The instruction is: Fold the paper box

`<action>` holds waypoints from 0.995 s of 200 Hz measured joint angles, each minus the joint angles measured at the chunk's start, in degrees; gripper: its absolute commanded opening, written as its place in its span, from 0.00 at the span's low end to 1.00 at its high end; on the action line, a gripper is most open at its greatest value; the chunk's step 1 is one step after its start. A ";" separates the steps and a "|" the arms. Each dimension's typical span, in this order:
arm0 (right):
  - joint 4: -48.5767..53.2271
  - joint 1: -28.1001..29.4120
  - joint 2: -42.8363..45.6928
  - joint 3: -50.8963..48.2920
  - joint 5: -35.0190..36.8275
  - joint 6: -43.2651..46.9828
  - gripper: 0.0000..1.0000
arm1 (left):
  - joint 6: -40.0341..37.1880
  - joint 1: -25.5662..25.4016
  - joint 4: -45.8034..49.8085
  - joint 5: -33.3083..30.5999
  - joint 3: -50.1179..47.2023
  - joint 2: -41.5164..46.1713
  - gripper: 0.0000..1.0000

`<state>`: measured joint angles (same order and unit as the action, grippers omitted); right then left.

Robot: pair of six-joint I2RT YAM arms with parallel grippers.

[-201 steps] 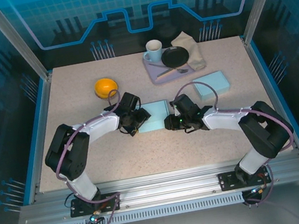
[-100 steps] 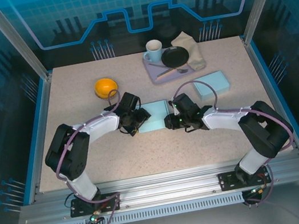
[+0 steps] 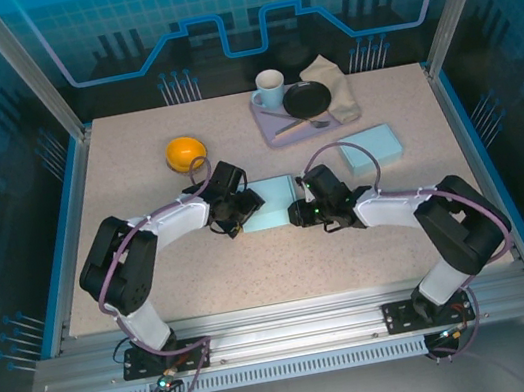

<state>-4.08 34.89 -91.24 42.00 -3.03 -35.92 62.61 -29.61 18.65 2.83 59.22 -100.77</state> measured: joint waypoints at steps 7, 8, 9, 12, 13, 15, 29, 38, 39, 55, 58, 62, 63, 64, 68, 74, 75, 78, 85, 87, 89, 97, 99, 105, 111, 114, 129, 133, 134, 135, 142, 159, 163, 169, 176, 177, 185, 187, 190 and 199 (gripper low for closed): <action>-0.61 -0.04 -0.24 -0.24 0.04 0.07 0.26 | 0.00 0.04 -0.02 0.00 0.02 -0.02 0.75; -0.68 -0.04 -0.26 -0.26 0.02 0.09 0.26 | 0.00 0.04 -0.02 0.00 0.02 -0.02 0.75; -0.81 -0.04 -0.31 -0.33 0.04 0.15 0.25 | 0.00 0.04 -0.02 0.00 0.02 -0.02 0.75; -1.09 -0.07 -0.44 -0.42 0.04 0.26 0.25 | 0.00 0.04 -0.02 0.00 0.02 -0.02 0.75; -1.16 -0.07 -0.46 -0.46 0.07 0.31 0.25 | 0.00 0.04 -0.02 0.00 0.02 -0.02 0.75; -1.38 -0.07 -0.52 -0.55 0.11 0.33 0.25 | 0.00 0.04 -0.04 0.00 0.02 -0.02 0.75; -2.93 -0.07 -0.72 -1.33 0.35 0.96 0.24 | 0.00 0.04 -0.13 0.00 0.02 -0.07 0.75; -4.28 -0.07 -0.70 -2.05 0.66 1.46 0.24 | 0.00 0.11 -0.17 0.00 0.00 -0.07 0.75; -4.50 -0.07 -0.70 -2.21 0.70 1.57 0.24 | 0.00 0.11 -0.15 0.00 0.00 -0.07 0.75; -7.02 0.11 -0.55 -3.52 1.38 2.91 0.25 | 0.00 0.15 -0.20 0.02 0.00 -0.11 0.75; -7.34 0.22 -0.48 -3.78 1.55 3.13 0.25 | 0.00 0.15 -0.20 0.02 0.02 -0.11 0.75; -7.85 0.35 -0.44 -4.09 1.84 3.58 0.25 | 0.00 0.15 -0.22 0.04 0.02 -0.13 0.75; -7.98 0.37 -0.42 -4.13 1.95 3.65 0.25 | 0.00 0.15 -0.22 0.04 0.02 -0.13 0.75; -8.13 0.42 -0.39 -4.24 2.14 3.72 0.25 | 0.00 0.15 -0.22 0.04 0.02 -0.13 0.75; -8.59 0.61 -0.33 -4.52 2.49 4.17 0.25 | 0.00 0.15 -0.22 0.04 0.02 -0.13 0.75; -9.44 0.87 -0.24 -4.98 3.04 4.79 0.25 | 0.00 0.15 -0.22 0.04 0.02 -0.17 0.75; -9.62 0.98 -0.22 -5.09 3.19 4.92 0.25 | 0.00 0.15 -0.24 0.04 0.02 -0.17 0.75; -9.99 1.14 -0.20 -5.29 3.56 5.18 0.25 | 0.00 0.15 -0.22 0.04 0.07 -0.17 0.75; -10.88 1.51 -0.15 -5.79 4.33 5.88 0.25 | 0.00 0.15 -0.17 0.07 0.13 -0.24 0.75; -11.13 1.62 -0.15 -5.97 4.61 6.19 0.25 | 0.00 0.15 -0.17 0.07 0.17 -0.28 0.75; -11.54 1.79 -0.15 -6.10 4.92 6.36 0.25 | 0.00 0.15 -0.15 0.07 0.17 -0.33 0.75; -12.46 2.27 -0.13 -6.64 5.99 7.15 0.25 | 0.00 0.15 -0.13 0.09 0.28 -0.44 0.75; -12.63 2.34 -0.13 -6.73 6.16 7.28 0.25 | 0.00 0.15 -0.13 0.09 0.28 -0.44 0.75; -13.42 2.71 -0.11 -7.10 7.04 7.87 0.25 | 0.00 0.15 -0.13 0.09 0.33 -0.44 0.75; -14.12 3.02 -0.13 -7.45 7.65 8.26 0.24 | 0.00 0.15 -0.11 0.09 0.33 -0.44 0.75; -14.56 3.10 -0.13 -7.65 7.98 8.41 0.24 | 0.00 0.15 -0.11 0.11 0.33 -0.44 0.75; -16.17 3.50 -0.13 -8.50 8.98 9.03 0.24 | 0.00 0.15 -0.02 0.15 0.44 -0.52 0.75; -16.46 3.50 -0.13 -8.59 9.07 9.05 0.24 | 0.00 0.15 0.04 0.17 0.48 -0.55 0.75; -16.50 3.52 -0.15 -8.63 9.09 9.07 0.24 | 0.00 0.15 0.04 0.20 0.48 -0.55 0.75; -16.55 3.54 -0.15 -8.66 9.07 9.05 0.24 | 0.00 0.15 0.07 0.20 0.50 -0.55 0.75; -16.85 3.58 -0.24 -8.72 9.16 9.07 0.25 | 0.00 0.20 0.09 0.24 0.55 -0.59 0.75; -17.68 3.69 -0.68 -8.83 9.75 9.05 0.29 | 0.00 0.22 0.04 0.28 0.70 -0.76 0.75; -17.88 3.69 -0.79 -8.85 9.86 9.09 0.29 | 0.00 0.22 0.02 0.28 0.76 -0.83 0.75; -18.16 3.69 -1.01 -8.85 9.97 9.09 0.29 | 0.00 0.24 -0.09 0.28 0.81 -0.92 0.75; -18.38 3.69 -1.14 -8.85 10.01 9.11 0.30 | -0.02 0.26 -0.11 0.28 0.85 -0.94 0.75; -18.40 3.69 -1.14 -8.85 10.01 9.11 0.30 | 0.00 0.26 -0.11 0.28 0.85 -0.94 0.75; -18.53 3.69 -1.14 -8.90 10.03 9.20 0.30 | -0.02 0.26 -0.13 0.31 0.87 -0.98 0.75; -18.56 3.69 -1.14 -8.92 10.01 9.20 0.30 | 0.00 0.26 -0.11 0.31 0.87 -1.01 0.75; -18.56 3.69 -1.14 -8.92 10.01 9.20 0.30 | 0.00 0.26 -0.13 0.31 0.87 -1.03 0.75; -18.56 3.69 -1.14 -8.92 9.97 9.18 0.30 | 0.00 0.26 -0.13 0.31 0.87 -1.03 0.75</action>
<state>-22.63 38.59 -92.38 33.08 6.94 -26.74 62.61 -29.34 18.52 3.14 60.10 -101.80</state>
